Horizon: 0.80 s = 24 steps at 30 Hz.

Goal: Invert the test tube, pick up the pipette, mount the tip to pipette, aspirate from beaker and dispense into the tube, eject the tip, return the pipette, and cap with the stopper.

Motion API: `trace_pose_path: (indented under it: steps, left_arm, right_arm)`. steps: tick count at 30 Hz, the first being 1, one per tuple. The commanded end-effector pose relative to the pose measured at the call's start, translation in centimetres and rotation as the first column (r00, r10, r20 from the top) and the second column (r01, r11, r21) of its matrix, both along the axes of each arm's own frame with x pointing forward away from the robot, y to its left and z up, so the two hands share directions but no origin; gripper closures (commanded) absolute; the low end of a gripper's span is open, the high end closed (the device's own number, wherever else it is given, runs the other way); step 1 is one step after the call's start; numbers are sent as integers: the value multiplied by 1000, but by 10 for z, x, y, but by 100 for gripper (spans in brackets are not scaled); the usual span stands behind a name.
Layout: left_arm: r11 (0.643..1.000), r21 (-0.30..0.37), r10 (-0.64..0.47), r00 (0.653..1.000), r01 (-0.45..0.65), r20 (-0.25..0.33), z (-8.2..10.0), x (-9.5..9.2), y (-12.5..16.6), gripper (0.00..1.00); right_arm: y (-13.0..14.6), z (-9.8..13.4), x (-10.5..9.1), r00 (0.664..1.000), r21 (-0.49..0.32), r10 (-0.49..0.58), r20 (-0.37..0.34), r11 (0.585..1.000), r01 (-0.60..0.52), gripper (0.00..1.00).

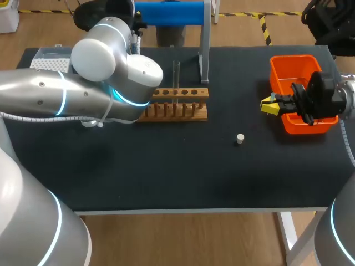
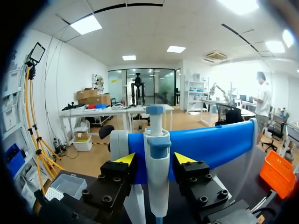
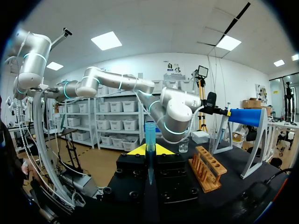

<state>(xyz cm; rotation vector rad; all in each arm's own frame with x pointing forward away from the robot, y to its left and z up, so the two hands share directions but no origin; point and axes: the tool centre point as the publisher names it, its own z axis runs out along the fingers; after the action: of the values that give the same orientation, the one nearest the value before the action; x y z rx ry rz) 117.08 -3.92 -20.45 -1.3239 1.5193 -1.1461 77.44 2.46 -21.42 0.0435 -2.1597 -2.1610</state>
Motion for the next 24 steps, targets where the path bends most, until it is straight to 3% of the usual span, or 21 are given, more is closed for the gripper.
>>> trace_pose_path:
  steps: [1, 9, 13, 14, 16, 18, 24]
  left_arm:
    - [1000, -1, -1, 1000, 1, 4, -3, 3, -1, 52]
    - [1000, 6, 1, 1000, -1, 1, -3, 4, -1, 54]
    - [1000, 8, 4, 1000, -4, -1, -3, 5, -1, 69]
    - [1000, 8, 5, 1000, -5, -2, -3, 5, -1, 74]
    - [1000, 7, 7, 1000, -7, -2, -3, 5, -1, 93]
    - [1000, 8, 8, 1000, -8, -2, -3, 5, -1, 100]
    - [1000, 10, 13, 1000, -13, 4, 3, 4, 0, 100]
  right_arm:
    - [0, 1, -1, 1000, -2, -1, 1, 1000, 1, 100]
    - [0, 1, -1, 1000, -2, -1, 1, 1000, 1, 100]
    - [0, 1, -1, 1000, -2, -1, 1, 1000, 1, 100]
    - [0, 1, -1, 1000, -2, -1, 1, 1000, 1, 100]
    - [0, 1, -1, 1000, -2, -1, 1, 1000, 1, 100]
    - [0, 1, -1, 1000, -2, -1, 1, 1000, 1, 100]
    - [0, 1, -1, 1000, -2, -1, 1, 1000, 1, 100]
